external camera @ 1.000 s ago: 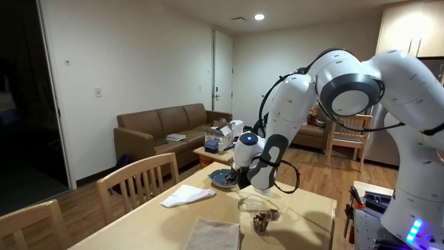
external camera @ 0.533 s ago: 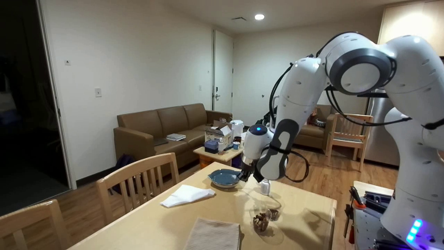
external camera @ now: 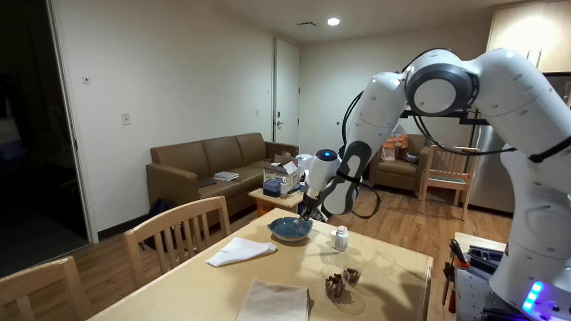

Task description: Take the spoon from the bowl and put it in the cup, then move the two cups slightly forward

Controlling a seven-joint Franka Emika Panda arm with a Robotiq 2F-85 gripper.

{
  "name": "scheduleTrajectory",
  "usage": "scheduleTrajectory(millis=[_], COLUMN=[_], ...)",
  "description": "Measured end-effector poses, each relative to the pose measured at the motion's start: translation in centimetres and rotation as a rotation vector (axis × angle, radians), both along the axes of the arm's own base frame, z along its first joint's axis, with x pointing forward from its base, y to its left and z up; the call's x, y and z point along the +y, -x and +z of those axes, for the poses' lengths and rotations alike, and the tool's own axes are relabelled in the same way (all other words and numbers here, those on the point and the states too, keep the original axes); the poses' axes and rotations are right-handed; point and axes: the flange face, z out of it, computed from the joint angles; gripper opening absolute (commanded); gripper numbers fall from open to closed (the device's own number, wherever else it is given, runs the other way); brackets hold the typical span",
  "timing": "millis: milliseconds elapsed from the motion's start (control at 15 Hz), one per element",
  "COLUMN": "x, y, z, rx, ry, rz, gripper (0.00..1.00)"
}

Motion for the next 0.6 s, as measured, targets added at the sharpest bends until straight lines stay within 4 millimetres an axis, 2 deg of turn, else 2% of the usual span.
scheduleTrajectory(millis=[333, 600], x=[0.1, 0.4], y=[-2.8, -3.7], z=[-1.6, -2.1], rx=[0.078, 0.090], ry=[-0.017, -0.029], rz=[0.046, 0.067], gripper=[0.05, 0.05])
